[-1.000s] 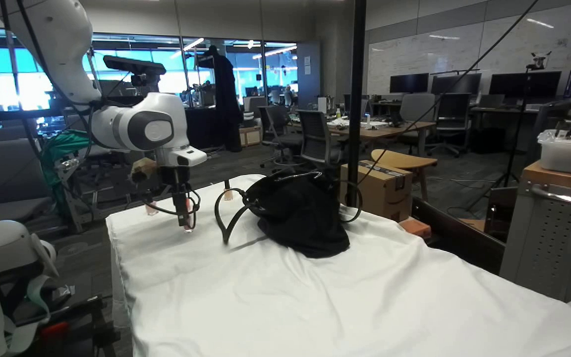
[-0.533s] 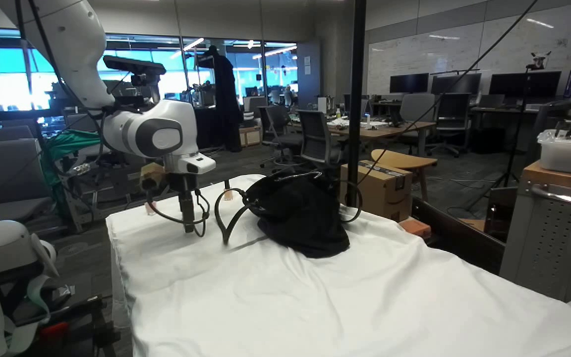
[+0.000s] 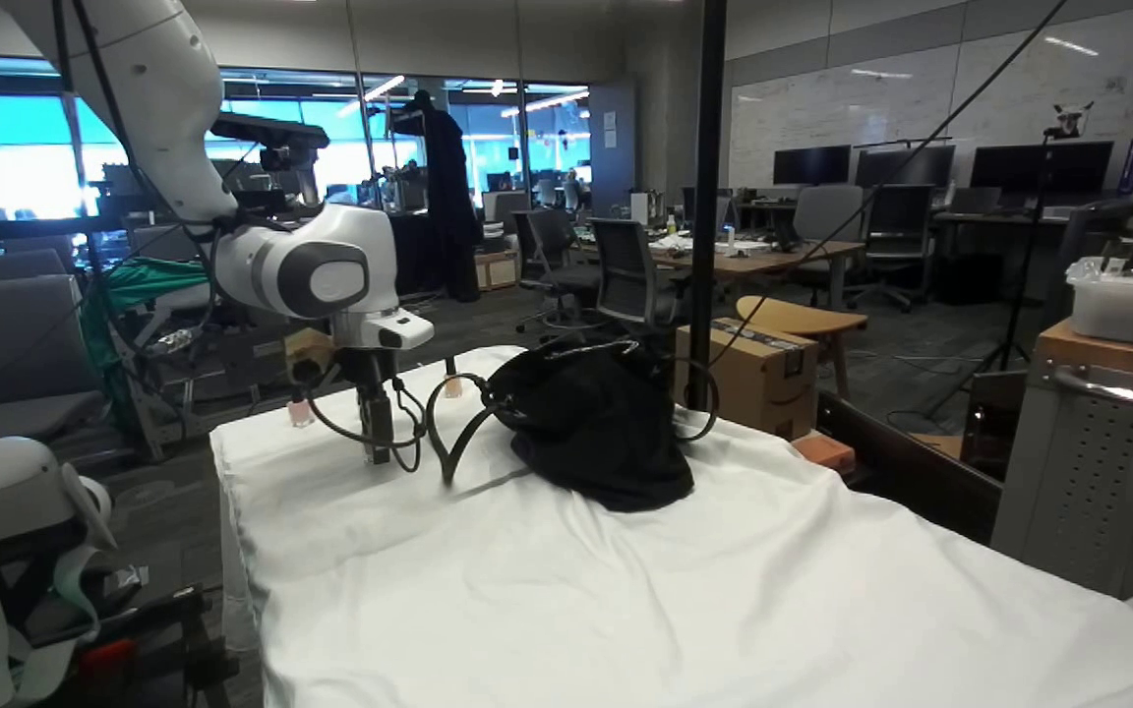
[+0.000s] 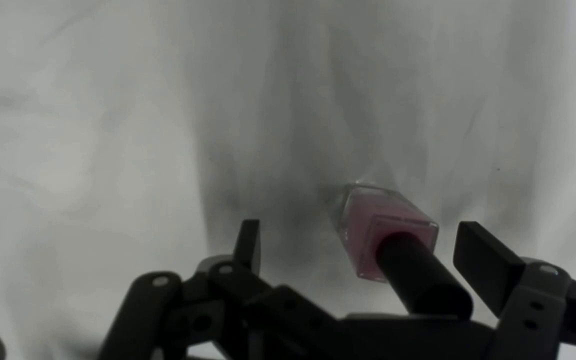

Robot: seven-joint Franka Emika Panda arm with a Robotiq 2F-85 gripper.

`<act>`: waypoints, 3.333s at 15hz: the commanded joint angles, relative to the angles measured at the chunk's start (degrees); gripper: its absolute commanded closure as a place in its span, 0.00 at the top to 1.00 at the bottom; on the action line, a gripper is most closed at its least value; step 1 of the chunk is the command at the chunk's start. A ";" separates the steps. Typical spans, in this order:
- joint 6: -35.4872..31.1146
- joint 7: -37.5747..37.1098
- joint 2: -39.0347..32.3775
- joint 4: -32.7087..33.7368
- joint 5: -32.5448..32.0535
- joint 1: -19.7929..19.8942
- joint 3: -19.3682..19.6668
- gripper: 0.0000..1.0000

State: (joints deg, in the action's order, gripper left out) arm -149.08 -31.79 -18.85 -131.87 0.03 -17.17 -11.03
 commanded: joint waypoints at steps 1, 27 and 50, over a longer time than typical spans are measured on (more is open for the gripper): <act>-0.88 2.14 -0.73 0.58 1.54 -0.61 0.56 1.00; 14.17 2.86 4.60 13.70 -12.80 0.58 7.07 0.15; 23.81 9.95 -16.35 46.71 -14.23 3.54 11.95 1.00</act>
State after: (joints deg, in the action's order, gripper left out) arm -125.97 -21.29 -35.91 -85.31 -14.28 -12.24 -0.02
